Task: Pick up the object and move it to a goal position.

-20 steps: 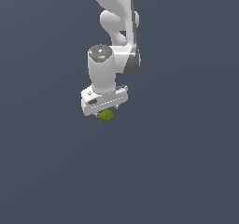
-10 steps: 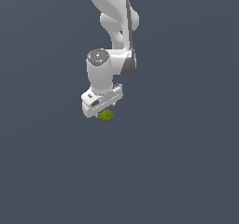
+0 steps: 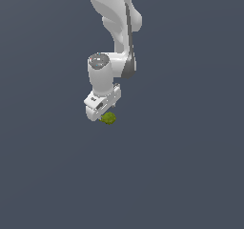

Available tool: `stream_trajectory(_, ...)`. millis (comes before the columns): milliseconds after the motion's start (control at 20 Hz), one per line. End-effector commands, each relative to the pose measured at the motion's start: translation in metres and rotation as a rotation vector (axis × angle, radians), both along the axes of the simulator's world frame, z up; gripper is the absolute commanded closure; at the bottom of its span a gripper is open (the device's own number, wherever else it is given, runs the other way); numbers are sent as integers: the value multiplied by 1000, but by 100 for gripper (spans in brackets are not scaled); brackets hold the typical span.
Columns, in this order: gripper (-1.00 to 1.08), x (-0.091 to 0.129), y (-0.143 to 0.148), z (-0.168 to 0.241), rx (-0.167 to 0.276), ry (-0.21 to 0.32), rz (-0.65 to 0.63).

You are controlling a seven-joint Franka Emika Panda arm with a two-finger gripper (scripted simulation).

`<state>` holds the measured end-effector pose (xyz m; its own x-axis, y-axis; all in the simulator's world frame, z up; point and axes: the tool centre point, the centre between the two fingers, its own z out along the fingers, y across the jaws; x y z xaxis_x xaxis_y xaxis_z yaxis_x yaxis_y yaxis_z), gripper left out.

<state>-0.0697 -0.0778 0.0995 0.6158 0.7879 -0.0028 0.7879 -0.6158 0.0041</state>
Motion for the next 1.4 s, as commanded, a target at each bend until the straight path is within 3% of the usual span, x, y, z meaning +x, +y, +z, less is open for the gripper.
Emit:
stream_trajectory(0, -92, -4, -1, -3, 2, 0, 39)
stream_trajectory(700, -92, -10, -3, -11, 4, 2, 97)
stream_trajectory(1350, -92, -10, -2, -58, 5, 2, 101)
